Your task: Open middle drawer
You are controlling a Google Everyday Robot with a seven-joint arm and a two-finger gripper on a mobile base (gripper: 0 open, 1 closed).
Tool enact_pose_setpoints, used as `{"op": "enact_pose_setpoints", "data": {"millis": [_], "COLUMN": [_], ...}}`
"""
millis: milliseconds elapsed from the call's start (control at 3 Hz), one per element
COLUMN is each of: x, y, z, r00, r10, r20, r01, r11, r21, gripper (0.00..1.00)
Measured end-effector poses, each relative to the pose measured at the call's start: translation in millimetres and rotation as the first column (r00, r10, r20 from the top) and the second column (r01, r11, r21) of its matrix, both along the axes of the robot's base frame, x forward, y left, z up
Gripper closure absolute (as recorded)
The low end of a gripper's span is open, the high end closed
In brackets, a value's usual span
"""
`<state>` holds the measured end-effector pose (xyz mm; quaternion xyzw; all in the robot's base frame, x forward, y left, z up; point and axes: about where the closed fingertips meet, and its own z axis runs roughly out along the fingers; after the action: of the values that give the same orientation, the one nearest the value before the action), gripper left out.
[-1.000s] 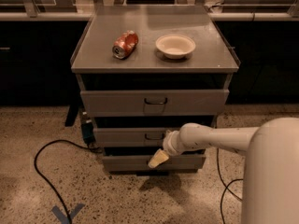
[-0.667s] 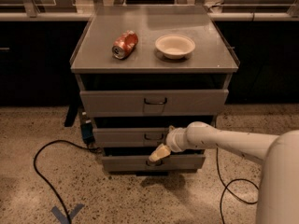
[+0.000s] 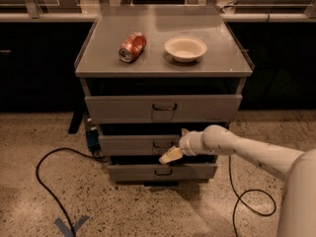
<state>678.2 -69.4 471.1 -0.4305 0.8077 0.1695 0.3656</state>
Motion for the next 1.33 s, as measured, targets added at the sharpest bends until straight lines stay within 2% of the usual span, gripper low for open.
{"op": "enact_pose_setpoints", "data": {"millis": [333, 667, 1000, 1333], "x": [13.2, 21.4, 22.4, 7.3], "y": [6.1, 20.2, 33.4, 39.9], "z": [-6.8, -19.7, -32.4, -44.3], "r00": [0.9986, 0.9911, 0.9792, 0.9591], "r10": [0.045, 0.100, 0.145, 0.190], "r20": [-0.028, -0.088, -0.142, -0.210], "r01": [-0.045, -0.103, -0.151, -0.197], "r11": [0.999, 0.994, 0.988, 0.980], "r21": [-0.012, -0.024, -0.030, -0.013], "gripper": [0.00, 0.00, 0.00, 0.00]}}
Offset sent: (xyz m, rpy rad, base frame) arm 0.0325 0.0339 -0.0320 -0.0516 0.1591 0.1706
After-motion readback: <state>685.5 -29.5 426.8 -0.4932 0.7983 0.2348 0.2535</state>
